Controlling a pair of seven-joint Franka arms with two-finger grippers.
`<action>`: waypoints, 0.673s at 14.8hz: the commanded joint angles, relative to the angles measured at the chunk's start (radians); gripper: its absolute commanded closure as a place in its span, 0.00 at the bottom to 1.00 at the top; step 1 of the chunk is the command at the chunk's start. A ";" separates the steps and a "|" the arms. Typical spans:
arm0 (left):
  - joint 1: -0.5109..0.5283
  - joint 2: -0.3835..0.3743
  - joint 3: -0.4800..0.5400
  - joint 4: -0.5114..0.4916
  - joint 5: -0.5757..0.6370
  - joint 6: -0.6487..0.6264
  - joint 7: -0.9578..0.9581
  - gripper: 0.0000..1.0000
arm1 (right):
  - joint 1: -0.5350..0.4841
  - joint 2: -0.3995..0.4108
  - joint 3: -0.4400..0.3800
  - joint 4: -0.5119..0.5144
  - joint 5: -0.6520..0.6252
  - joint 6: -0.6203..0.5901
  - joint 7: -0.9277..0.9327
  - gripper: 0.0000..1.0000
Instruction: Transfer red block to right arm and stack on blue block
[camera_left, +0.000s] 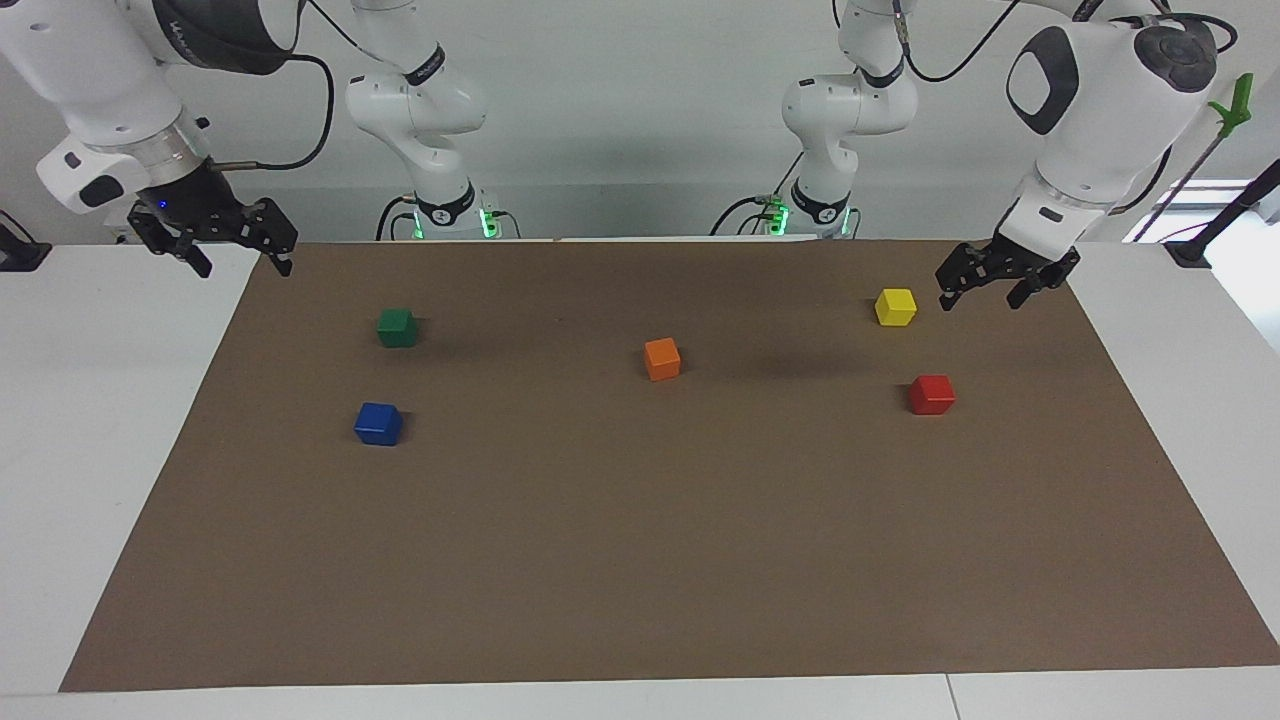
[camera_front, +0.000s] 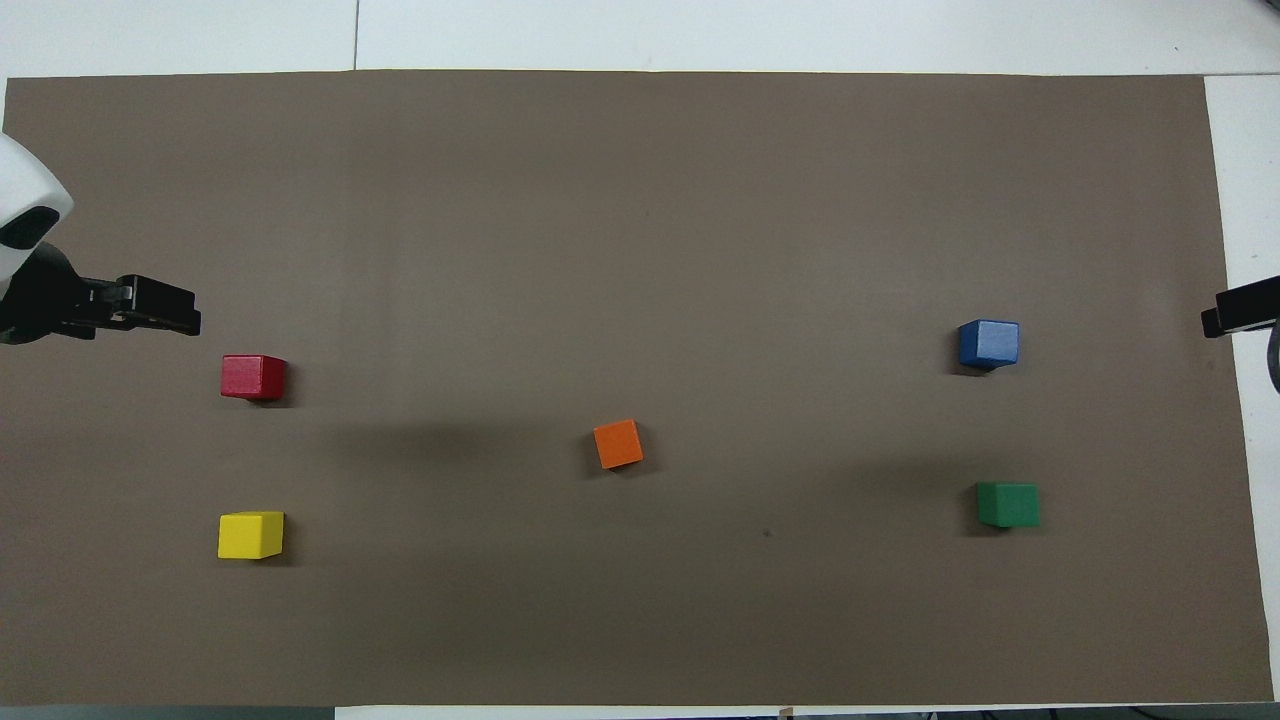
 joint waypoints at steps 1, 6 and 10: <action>-0.014 -0.010 0.009 -0.019 0.025 0.012 -0.003 0.00 | -0.018 -0.026 0.012 -0.029 -0.019 0.018 -0.021 0.00; -0.015 -0.011 0.009 -0.017 0.025 0.020 -0.016 0.00 | -0.018 -0.026 0.012 -0.029 -0.019 0.017 -0.021 0.00; -0.002 -0.019 0.009 -0.037 0.025 0.024 -0.002 0.00 | -0.019 -0.026 0.012 -0.029 -0.019 0.017 -0.024 0.00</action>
